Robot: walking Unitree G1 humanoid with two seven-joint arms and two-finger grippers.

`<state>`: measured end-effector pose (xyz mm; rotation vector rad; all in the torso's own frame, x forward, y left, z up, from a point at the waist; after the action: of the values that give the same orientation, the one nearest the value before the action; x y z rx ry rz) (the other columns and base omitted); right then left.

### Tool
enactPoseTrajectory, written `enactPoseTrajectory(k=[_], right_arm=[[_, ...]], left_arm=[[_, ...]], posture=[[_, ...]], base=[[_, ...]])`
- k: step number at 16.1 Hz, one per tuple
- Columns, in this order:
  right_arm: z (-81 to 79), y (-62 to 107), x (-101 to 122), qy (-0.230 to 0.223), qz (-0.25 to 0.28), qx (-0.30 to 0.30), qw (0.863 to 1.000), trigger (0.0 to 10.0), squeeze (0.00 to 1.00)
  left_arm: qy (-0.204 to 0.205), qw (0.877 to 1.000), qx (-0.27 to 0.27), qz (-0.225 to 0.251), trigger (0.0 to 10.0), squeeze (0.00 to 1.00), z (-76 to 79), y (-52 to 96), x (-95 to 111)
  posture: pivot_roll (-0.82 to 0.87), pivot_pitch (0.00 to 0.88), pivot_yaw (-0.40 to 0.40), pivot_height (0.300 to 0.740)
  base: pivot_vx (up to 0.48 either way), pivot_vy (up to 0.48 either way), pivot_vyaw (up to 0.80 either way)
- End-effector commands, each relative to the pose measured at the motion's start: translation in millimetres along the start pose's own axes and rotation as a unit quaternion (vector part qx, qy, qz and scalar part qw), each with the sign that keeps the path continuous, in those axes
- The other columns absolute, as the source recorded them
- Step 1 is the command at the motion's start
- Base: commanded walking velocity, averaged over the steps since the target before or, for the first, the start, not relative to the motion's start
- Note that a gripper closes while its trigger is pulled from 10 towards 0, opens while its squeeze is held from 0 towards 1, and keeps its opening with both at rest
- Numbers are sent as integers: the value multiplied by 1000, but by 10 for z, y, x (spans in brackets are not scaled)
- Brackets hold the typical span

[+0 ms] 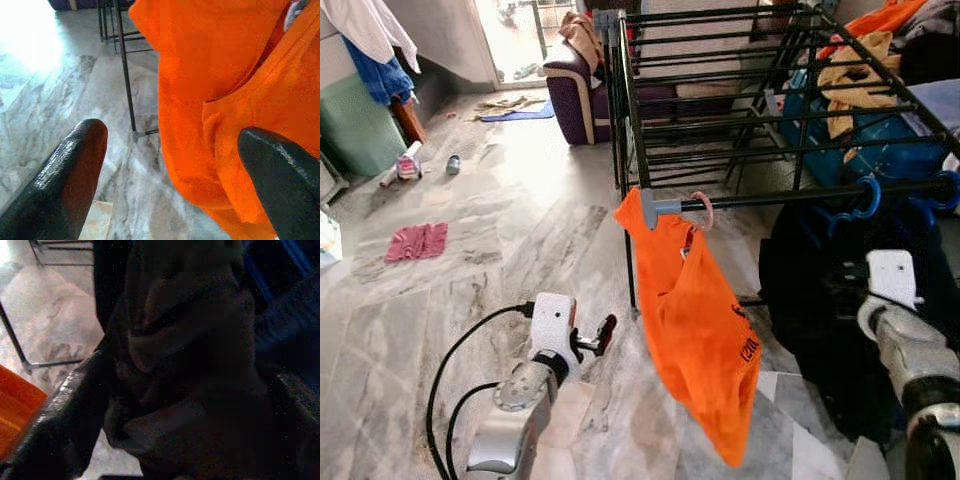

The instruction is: Hang hanger

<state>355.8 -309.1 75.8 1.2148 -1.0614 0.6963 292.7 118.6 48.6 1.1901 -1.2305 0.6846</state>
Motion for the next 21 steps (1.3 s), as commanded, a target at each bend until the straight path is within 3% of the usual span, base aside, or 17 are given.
enactPoseTrajectory(k=[1, 6, 15, 21], right_arm=[[-82, -24, 55, 3, 3, 18, 1000, 0, 0], [-149, -57, 157, 17, 11, 28, 999, 0, 0], [-123, -60, 101, -5, 8, 21, 1000, 0, 0], [-186, -69, 228, -5, 29, 40, 999, 0, 0]], left_arm=[[-3, 1000, 7, -4, 10000, 0, -65, 39, -2], [-12, 1000, 2, -8, 10000, 0, -79, 47, 5], [-20, 1000, -6, -9, 10000, 0, -60, 10, 31], [-23, 1000, -8, -6, 10000, 0, -29, -26, 48]], posture=[[62, 84, 49, 740], [72, 86, 64, 740], [72, 75, 66, 740], [59, 65, 62, 740]], base=[[0, 0, 0], [0, 0, 0], [0, 0, 0], [0, 0, 0]])
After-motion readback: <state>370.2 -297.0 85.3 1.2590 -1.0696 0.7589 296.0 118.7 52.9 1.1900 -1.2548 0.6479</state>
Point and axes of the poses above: a point about 5 cm out from each wrist's last joint towards the gripper, its own y axis pointing back from the gripper into the wrist, its own x axis along the axis of the wrist's last joint, z = x × y, the point moved 3 cm from there along -y, pointing out of the wrist towards the gripper, and after that the axes turned 13 degrees about -y, right-handed, at the moved point
